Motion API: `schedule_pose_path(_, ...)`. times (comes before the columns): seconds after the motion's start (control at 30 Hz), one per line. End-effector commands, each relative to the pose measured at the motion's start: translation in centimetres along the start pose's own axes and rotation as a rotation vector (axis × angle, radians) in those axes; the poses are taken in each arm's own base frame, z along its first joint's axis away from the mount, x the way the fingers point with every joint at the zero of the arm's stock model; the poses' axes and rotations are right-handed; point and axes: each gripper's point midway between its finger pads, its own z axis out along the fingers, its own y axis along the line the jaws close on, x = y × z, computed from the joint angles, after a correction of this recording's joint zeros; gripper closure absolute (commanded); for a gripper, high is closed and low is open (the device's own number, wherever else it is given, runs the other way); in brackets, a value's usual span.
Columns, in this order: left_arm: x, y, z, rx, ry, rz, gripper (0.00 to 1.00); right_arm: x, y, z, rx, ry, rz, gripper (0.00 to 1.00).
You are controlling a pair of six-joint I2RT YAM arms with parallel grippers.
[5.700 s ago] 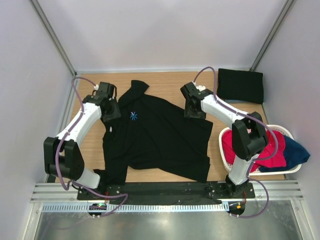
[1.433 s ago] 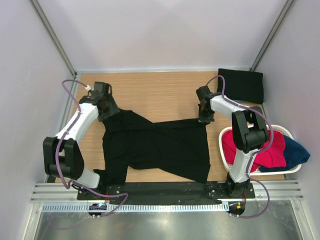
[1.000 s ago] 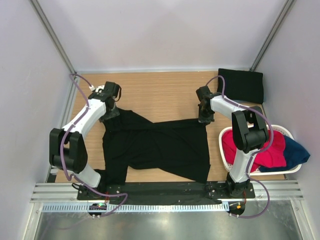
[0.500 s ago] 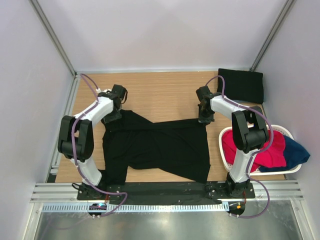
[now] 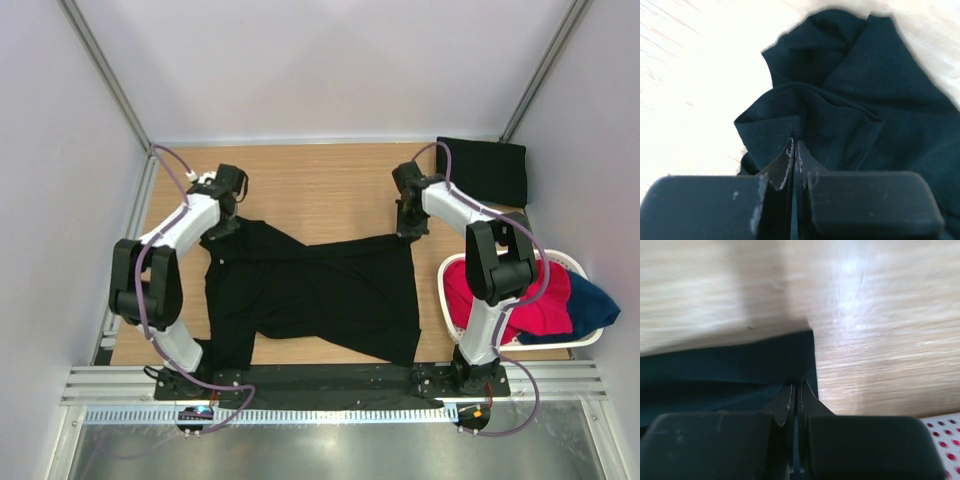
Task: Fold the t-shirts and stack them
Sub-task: Flatten the tshirt out
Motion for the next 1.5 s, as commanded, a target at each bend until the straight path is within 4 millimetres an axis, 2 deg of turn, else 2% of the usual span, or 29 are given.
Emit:
schedule_pose_path(0.0,-7.0,0.9,-5.0,0.147,-0.164,-0.116,1.00,-6.4,1.2,-6.2,-0.070,-0.184,0.019,0.99)
schedule_pose_path(0.03,-9.4,1.5,-7.5,0.207,-0.245,-0.115,1.00,-8.5,1.6,-8.6,-0.096,-0.245,0.024,0.99)
schedule_pose_path(0.07,-10.9,1.9,-8.8,0.243,-0.289,-0.117,1.00,-8.4,1.5,-8.9,-0.097,-0.242,0.023,0.99)
schedule_pose_path(0.17,-16.8,5.0,-15.1,0.331,-0.517,-0.130,1.00,-14.1,1.8,-16.1,-0.153,-0.448,0.044,0.99)
schedule_pose_path(0.23,-20.1,6.5,-18.5,0.407,-0.647,-0.145,1.00,-16.1,1.3,-19.2,-0.169,-0.528,0.057,0.99)
schedule_pose_path(0.27,-21.8,7.4,-22.0,0.447,-0.744,-0.141,1.00,-17.9,0.9,-22.3,-0.186,-0.611,0.078,0.99)
schedule_pose_path(0.3,-22.8,7.7,-23.7,0.460,-0.809,-0.104,1.00,-18.6,0.7,-23.7,-0.194,-0.646,0.080,0.99)
schedule_pose_path(0.33,-24.3,9.3,-25.1,0.448,-0.877,-0.115,1.00,-19.3,0.3,-25.2,-0.202,-0.687,0.085,0.99)
schedule_pose_path(0.37,-25.5,10.1,-27.8,0.477,-0.948,-0.103,1.00,-20.2,0.0,-27.6,-0.214,-0.749,0.092,0.99)
schedule_pose_path(0.53,-28.5,12.8,-35.7,0.455,-1.170,-0.012,1.00,-22.1,-2.2,-34.5,-0.211,-0.945,0.118,0.99)
schedule_pose_path(0.57,-28.9,13.8,-38.5,0.458,-1.237,-0.016,1.00,-21.9,-2.7,-36.4,-0.216,-0.989,0.129,0.99)
schedule_pose_path(0.67,-28.7,14.8,-43.1,0.505,-1.324,0.002,1.00,-21.5,-2.8,-38.8,-0.254,-1.047,0.133,0.99)
schedule_pose_path(0.73,-27.0,13.2,-43.9,0.617,-1.295,0.081,1.00,-20.4,-2.2,-39.5,-0.305,-1.042,0.107,0.99)
schedule_pose_path(0.77,-26.2,12.3,-42.5,0.647,-1.244,0.099,1.00,-19.8,-1.6,-37.4,-0.317,-0.985,0.098,0.99)
schedule_pose_path(0.83,-23.7,10.5,-40.5,0.747,-1.129,0.098,1.00,-18.3,-0.3,-35.7,-0.382,-0.916,0.071,0.99)
schedule_pose_path(0.87,-22.1,8.7,-36.6,0.778,-1.006,0.090,1.00,-17.2,0.4,-32.5,-0.392,-0.827,0.072,0.99)
schedule_pose_path(0.93,-19.2,6.2,-33.4,0.887,-0.851,0.040,0.97,-15.7,1.2,-30.5,-0.430,-0.760,0.066,0.99)
schedule_pose_path(0.97,-16.7,4.3,-29.2,0.909,-0.713,0.035,0.96,-14.5,1.3,-27.6,-0.408,-0.687,0.079,0.99)
schedule_pose_path(1.03,-14.5,1.7,-26.9,0.974,-0.615,0.029,0.90,-13.4,0.7,-26.0,-0.376,-0.660,0.093,0.99)
schedule_pose_path(1.07,-12.7,-0.3,-25.7,1.004,-0.554,0.041,0.87,-12.8,-0.9,-23.8,-0.278,-0.634,0.124,0.99)
schedule_pose_path(1.1,-11.2,-2.1,-23.4,1.008,-0.502,0.053,0.84,-12.4,-1.6,-22.9,-0.235,-0.624,0.138,0.99)
schedule_pose_path(1.13,-9.6,-4.2,-22.6,1.012,-0.463,0.087,0.74,-12.1,-2.2,-22.1,-0.197,-0.611,0.145,0.99)
schedule_pose_path(1.17,-8.5,-6.3,-20.1,0.994,-0.395,0.115,0.65,-11.7,-3.0,-21.0,-0.144,-0.592,0.154,0.99)
schedule_pose_path(1.23,-7.3,-9.4,-18.3,0.981,-0.355,0.153,0.43,-11.2,-3.0,-19.3,-0.119,-0.546,0.143,0.99)
schedule_pose_path(1.27,-6.1,-11.5,-14.9,0.951,-0.275,0.168,0.40,-11.0,-3.0,-18.7,-0.113,-0.527,0.139,0.99)
schedule_pose_path(1.33,-7.1,-13.6,-12.7,0.931,-0.250,0.125,0.37,-10.6,-2.6,-17.6,-0.119,-0.491,0.135,0.99)
schedule_pose_path(1.37,-6.6,-14.8,-9.7,0.888,-0.199,0.120,0.37,-10.3,-2.5,-16.9,-0.118,-0.472,0.134,0.99)
schedule_pose_path(1.4,-6.7,-15.7,-8.4,0.874,-0.167,0.088,0.37,-10.4,-2.2,-16.6,-0.128,-0.472,0.135,0.99)
schedule_pose_path(1.47,-7.8,-17.4,-7.9,0.894,-0.161,0.063,0.38,-10.3,-2.0,-15.7,-0.130,-0.461,0.136,0.99)
